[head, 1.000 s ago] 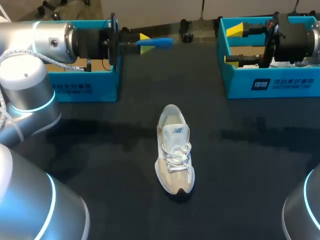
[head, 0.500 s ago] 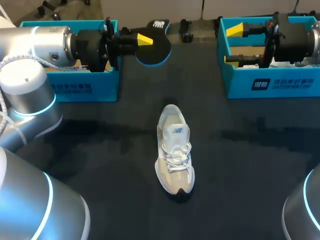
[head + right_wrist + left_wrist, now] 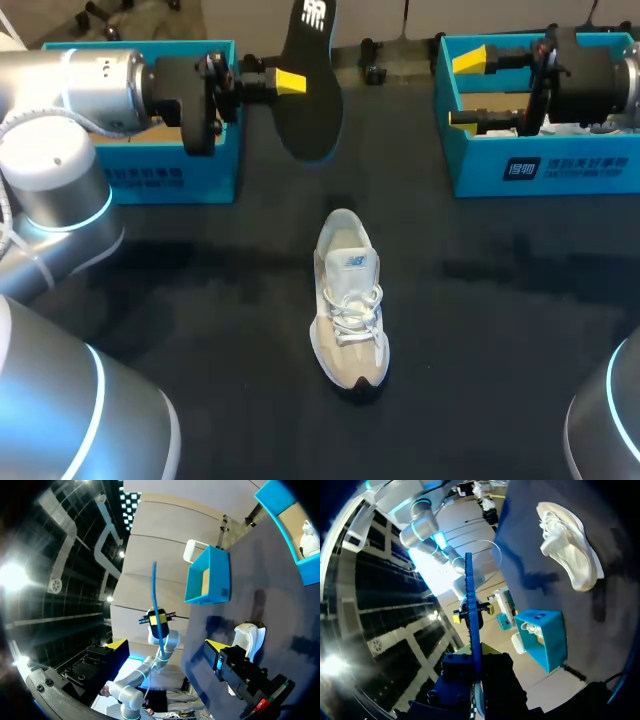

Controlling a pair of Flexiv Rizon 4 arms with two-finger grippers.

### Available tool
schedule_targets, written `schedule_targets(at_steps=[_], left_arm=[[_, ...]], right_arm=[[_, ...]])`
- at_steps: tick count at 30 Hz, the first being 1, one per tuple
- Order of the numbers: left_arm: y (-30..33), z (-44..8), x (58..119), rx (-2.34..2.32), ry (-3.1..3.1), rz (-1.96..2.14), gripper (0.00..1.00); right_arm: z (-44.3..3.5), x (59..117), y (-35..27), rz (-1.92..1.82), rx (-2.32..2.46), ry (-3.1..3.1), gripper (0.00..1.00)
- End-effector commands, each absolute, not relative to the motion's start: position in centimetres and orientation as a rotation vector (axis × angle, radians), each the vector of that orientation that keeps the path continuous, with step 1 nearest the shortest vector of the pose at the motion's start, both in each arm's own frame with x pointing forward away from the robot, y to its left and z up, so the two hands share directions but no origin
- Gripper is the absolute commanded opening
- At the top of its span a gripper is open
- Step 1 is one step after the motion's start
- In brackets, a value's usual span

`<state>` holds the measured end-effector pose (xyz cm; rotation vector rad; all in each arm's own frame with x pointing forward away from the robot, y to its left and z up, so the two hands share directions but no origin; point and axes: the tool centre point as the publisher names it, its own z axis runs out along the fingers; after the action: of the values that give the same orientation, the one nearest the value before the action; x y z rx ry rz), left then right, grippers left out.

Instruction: Take the shoe out of the shoebox, open the shoe tongue, remove and reinsert the insole, then place the shoe into the shoebox

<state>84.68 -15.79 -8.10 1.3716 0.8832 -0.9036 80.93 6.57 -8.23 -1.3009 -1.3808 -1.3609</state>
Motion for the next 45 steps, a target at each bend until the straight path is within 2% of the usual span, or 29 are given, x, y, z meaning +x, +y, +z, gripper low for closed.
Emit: schedule_targets(at_steps=[1, 13, 30, 45], left_arm=[[-15.8, -8.3, 84.4, 1.380, 0.844, -0.856, 0.00], [-16.1, -7.7, 84.1, 1.366, 0.829, -0.878, 0.00], [-17.7, -7.1, 84.8, 1.326, 0.807, -0.879, 0.00], [-17.8, -8.3, 85.4, 1.324, 0.919, -0.912, 0.00]], right_arm=[[-8.3, 81.0, 6.7, -1.361, -1.302, -1.381, 1.00], [-8.3, 81.0, 6.7, -1.361, -1.302, -1.381, 1.00], [-8.7, 81.4, 11.2, -1.479, -1.177, -1.594, 1.00], [-8.7, 81.4, 11.3, -1.468, -1.211, -1.602, 1.00]])
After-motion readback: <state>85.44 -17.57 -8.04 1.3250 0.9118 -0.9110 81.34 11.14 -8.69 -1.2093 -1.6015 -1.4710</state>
